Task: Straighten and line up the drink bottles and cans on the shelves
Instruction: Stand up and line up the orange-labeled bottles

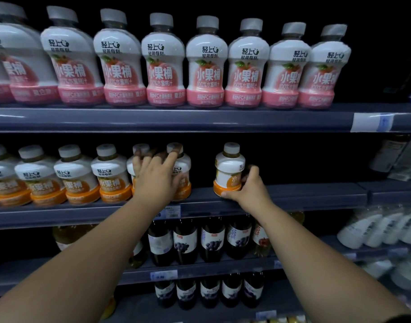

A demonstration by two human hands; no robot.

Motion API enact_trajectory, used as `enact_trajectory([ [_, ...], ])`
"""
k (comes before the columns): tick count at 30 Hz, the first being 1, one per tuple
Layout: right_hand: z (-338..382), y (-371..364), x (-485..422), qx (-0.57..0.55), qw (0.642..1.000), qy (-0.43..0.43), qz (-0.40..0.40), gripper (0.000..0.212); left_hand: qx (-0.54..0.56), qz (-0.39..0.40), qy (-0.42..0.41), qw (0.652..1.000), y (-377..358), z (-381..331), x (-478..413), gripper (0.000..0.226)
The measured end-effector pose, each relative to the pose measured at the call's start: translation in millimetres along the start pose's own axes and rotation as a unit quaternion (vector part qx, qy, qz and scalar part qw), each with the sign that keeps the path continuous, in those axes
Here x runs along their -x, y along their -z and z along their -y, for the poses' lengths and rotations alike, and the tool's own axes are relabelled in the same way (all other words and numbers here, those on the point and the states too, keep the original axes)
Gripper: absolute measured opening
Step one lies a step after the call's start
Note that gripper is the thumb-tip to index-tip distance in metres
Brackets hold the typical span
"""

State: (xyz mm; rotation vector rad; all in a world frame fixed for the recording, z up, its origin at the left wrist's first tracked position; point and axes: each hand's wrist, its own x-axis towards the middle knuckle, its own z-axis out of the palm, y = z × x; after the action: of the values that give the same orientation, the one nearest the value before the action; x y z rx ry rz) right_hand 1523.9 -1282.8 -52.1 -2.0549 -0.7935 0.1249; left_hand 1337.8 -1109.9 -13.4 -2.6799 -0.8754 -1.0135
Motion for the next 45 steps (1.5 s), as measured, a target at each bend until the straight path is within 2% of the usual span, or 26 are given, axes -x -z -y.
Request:
enact_trajectory([
  [3, 2.3, -2.9, 3.5, -0.019, 0.999, -0.024, 0.022, 0.119, 0.04, -0.012, 0.029, 0.999, 0.9, 0.9, 1.6, 0.058],
  [5, 3.9, -5.4, 3.1, -0.015, 0.999, -0.021, 0.034, 0.121, 0.063, -0.023, 0.033, 0.997, 1.8, 1.6, 2.5, 0.052],
  [9, 9.9, -8.2, -0.8, -0.005, 0.999, -0.007, 0.031, 0.095, 0.067, -0.024, 0.015, 0.997, 0.8, 2.5, 4.9, 0.039],
  [14, 10.2, -16.3, -7.2, -0.004, 0.997, 0.012, 0.071, 0.073, 0.076, -0.017, 0.014, 0.997, 4.4, 3.9, 3.6, 0.037],
  [22, 29.7, -36.4, -6.5, 0.028, 0.991, 0.036, 0.123, 0.068, 0.103, -0.019, -0.011, 0.994, 3.9, 12.2, 6.8, 0.031],
  [24, 33.8, -38.1, -6.6, 0.028, 0.989, 0.034, 0.138, 0.072, 0.105, -0.014, -0.017, 0.994, 4.1, 13.1, 7.6, 0.033],
  [26, 36.2, -36.8, -4.5, 0.02, 0.988, 0.023, 0.154, 0.084, 0.093, 0.006, -0.027, 0.995, 4.7, 14.5, 10.2, 0.041],
  [29, 36.2, -41.8, -0.4, 0.017, 0.992, 0.0, 0.125, 0.1, 0.056, 0.035, -0.061, 0.996, 6.4, 18.5, 14.2, 0.058],
  [33, 41.9, -53.6, 12.2, -0.01, 0.999, 0.004, 0.049, 0.088, 0.015, 0.046, -0.115, 0.992, 12.5, 29.6, 18.9, 0.066],
  [36, 48.2, -62.2, 20.0, -0.016, 0.999, -0.001, 0.029, 0.095, -0.016, 0.078, -0.136, 0.987, 18.6, 43.9, 28.3, 0.076],
  [39, 52.7, -73.1, 26.6, -0.011, 1.0, -0.014, 0.003, 0.111, -0.031, 0.09, -0.163, 0.982, 23.4, 62.0, 38.2, 0.078],
  [45, 85.1, -91.5, 59.1, -0.015, 0.998, -0.054, -0.036, 0.117, 0.005, 0.109, -0.183, 0.977, 41.3, 112.5, 46.7, 0.075],
])
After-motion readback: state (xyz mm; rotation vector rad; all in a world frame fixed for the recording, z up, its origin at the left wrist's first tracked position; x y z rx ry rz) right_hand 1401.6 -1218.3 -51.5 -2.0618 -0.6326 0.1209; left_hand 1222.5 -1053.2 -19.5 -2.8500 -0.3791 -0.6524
